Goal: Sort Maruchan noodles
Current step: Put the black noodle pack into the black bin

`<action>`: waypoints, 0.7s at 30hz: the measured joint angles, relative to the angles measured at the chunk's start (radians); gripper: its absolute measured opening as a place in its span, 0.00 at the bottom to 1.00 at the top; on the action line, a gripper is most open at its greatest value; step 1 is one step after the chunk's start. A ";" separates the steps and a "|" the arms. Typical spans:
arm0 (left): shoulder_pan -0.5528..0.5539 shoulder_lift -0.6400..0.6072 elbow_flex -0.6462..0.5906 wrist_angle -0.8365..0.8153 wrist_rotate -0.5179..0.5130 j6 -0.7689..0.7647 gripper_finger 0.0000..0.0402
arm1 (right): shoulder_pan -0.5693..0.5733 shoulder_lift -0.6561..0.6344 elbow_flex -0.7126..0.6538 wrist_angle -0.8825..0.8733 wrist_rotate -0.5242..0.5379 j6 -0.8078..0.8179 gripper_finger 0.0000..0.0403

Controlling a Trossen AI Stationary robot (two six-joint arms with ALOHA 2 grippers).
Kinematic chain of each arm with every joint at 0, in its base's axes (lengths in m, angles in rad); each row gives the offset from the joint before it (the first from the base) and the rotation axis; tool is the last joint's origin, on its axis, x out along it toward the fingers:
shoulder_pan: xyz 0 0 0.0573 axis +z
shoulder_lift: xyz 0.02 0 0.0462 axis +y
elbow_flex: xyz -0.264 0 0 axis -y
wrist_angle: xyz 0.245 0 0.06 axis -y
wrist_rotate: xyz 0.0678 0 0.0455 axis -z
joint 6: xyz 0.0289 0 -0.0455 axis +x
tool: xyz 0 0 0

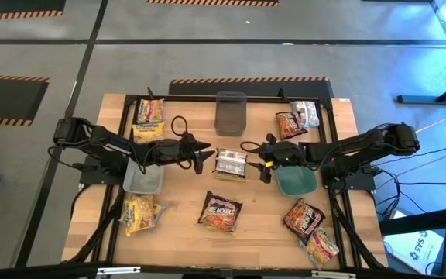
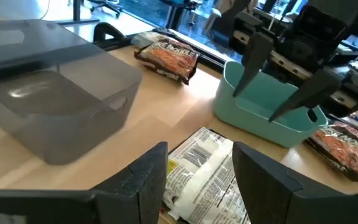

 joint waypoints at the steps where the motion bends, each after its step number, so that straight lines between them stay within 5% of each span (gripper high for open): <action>1: 0.000 0.009 0.000 -0.006 0.000 -0.020 0.44 | 0.000 0.000 -0.004 0.000 0.003 -0.002 0.54; 9: 0.023 0.115 0.071 -0.057 0.094 -0.151 0.43 | 0.000 0.000 -0.014 0.002 0.008 -0.007 0.54; 17: 0.009 0.114 0.209 -0.382 0.133 -0.176 0.43 | 0.000 0.092 -0.015 0.119 -0.019 0.001 0.54; 21: -0.022 0.114 0.238 -0.403 0.136 -0.146 0.43 | -0.001 0.159 -0.015 0.222 -0.021 0.025 0.54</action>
